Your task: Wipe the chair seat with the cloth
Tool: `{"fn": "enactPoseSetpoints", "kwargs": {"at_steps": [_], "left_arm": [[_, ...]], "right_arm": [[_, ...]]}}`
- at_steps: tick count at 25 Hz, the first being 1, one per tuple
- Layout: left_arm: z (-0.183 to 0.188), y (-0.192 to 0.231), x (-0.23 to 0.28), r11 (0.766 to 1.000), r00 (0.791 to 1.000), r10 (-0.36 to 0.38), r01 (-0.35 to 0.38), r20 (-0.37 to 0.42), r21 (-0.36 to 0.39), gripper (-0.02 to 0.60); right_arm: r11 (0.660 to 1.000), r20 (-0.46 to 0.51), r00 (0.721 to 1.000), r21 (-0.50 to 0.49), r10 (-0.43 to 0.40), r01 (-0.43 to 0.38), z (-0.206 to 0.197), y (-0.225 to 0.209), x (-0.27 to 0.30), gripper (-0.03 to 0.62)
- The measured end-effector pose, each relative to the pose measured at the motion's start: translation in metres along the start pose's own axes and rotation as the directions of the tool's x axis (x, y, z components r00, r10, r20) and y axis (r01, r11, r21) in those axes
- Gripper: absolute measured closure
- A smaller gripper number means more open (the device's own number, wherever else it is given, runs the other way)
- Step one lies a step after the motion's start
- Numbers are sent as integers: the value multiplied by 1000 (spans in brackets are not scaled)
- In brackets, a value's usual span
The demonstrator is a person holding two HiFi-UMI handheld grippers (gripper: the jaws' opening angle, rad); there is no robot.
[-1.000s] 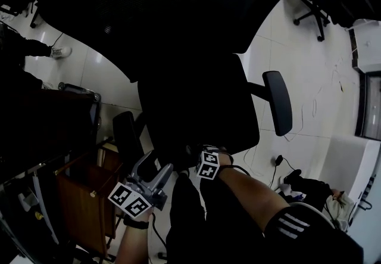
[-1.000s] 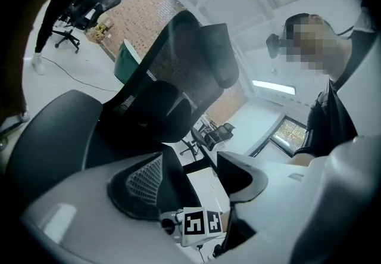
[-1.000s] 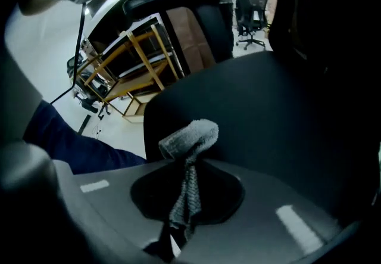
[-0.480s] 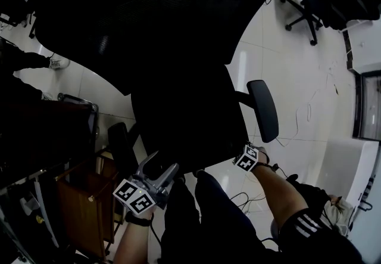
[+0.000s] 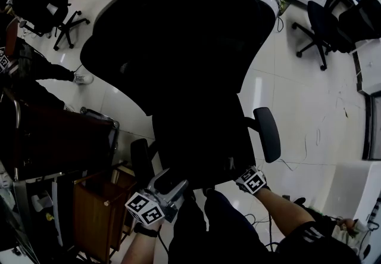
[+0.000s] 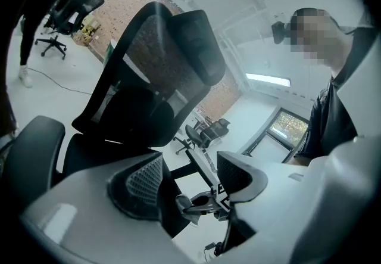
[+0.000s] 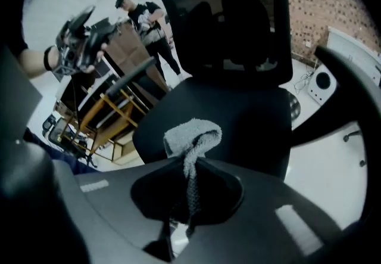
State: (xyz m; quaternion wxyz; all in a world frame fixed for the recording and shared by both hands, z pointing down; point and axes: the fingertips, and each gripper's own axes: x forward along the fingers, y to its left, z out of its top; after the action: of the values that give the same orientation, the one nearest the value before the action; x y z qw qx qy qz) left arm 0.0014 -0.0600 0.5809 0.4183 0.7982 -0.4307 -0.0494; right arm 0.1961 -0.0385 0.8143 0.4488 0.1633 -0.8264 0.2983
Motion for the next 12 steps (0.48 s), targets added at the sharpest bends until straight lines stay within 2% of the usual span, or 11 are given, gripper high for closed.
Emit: {"fn": "enactPoseSetpoints", "kwargs": {"at_steps": [3,6,9,12], "left_arm": [[18,-25,-13,1000,1000,1,-1,24,17,271],[26,-54,-23,998,999,-46,45,24,51,272],[38,-84,-33,990,995,-99,96,31,106,272],[40,-120,-57,981,990,-133,126,41,150,272]], "right_arm": [[994,129,989,-91,68,-56,49,43,-47,566],[973,226,963,-208,146,-98,92,93,-88,566],[945,325,927,-318,186,-78,135,137,-125,566],[920,397,896,-392,200,-31,153,183,-163,566]]}}
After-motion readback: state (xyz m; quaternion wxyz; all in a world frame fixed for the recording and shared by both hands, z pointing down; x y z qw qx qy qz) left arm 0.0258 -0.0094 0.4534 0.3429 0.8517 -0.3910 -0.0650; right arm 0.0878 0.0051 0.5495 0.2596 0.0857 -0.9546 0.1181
